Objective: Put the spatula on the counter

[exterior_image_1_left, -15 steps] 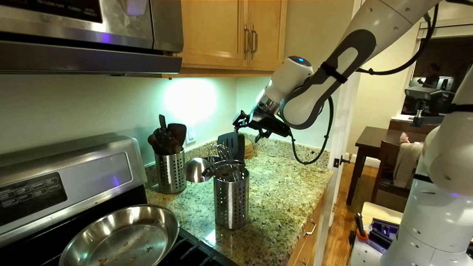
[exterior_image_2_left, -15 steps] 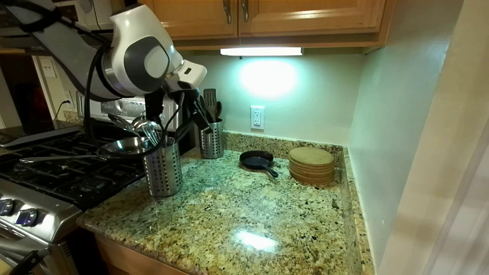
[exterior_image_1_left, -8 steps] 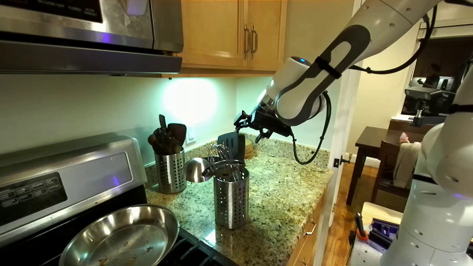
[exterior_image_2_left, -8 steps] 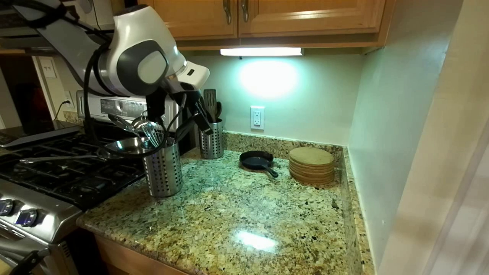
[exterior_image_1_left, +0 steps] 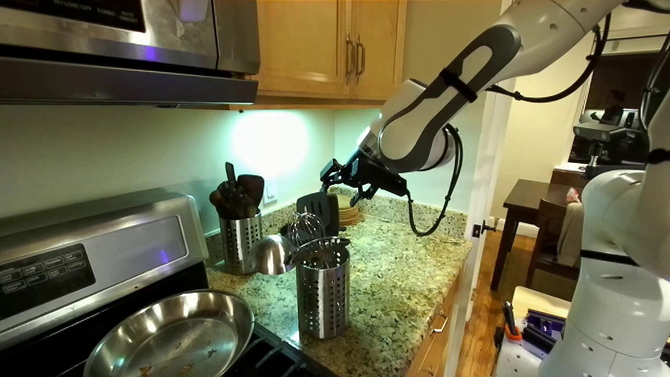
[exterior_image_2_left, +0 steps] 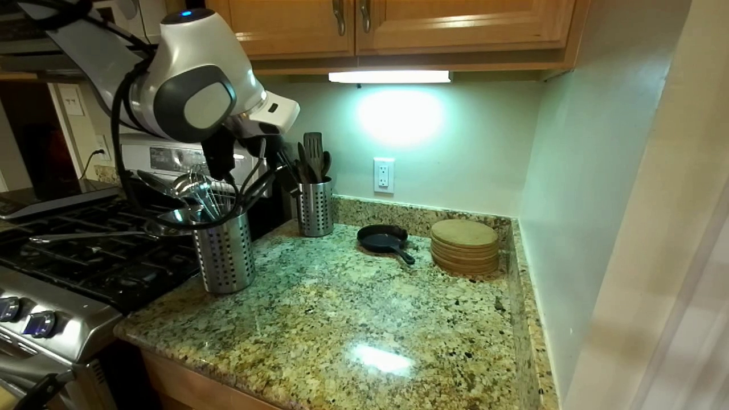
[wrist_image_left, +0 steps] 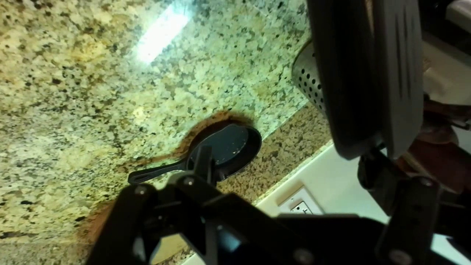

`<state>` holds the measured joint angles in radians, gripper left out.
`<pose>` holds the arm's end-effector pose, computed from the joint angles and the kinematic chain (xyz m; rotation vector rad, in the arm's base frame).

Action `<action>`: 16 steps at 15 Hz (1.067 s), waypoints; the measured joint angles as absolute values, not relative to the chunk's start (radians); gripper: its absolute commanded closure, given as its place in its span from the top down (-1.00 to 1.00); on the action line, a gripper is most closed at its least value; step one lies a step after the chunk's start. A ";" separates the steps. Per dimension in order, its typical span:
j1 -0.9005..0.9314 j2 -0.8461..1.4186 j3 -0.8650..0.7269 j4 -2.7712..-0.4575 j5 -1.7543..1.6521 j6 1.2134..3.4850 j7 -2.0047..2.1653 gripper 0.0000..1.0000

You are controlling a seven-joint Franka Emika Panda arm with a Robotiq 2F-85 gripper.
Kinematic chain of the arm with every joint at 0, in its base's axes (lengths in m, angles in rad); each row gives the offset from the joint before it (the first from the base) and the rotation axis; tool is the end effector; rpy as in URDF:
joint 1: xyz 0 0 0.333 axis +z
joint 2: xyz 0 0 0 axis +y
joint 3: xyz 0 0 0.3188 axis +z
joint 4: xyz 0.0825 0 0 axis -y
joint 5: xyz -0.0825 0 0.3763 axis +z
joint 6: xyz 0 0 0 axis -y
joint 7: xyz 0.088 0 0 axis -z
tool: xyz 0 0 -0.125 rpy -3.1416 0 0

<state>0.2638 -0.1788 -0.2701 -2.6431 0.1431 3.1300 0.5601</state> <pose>0.4705 -0.0152 0.3717 -2.5672 0.9679 -0.8587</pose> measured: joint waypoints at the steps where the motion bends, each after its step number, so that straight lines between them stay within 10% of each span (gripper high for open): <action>1: 0.292 -0.181 -0.290 -2.643 0.155 3.130 0.538 1.00; 16: 0.019 -0.179 -0.233 -2.644 0.082 3.077 0.472 1.00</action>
<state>0.0189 -0.1794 -0.2334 -2.6443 0.0817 3.0767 0.4715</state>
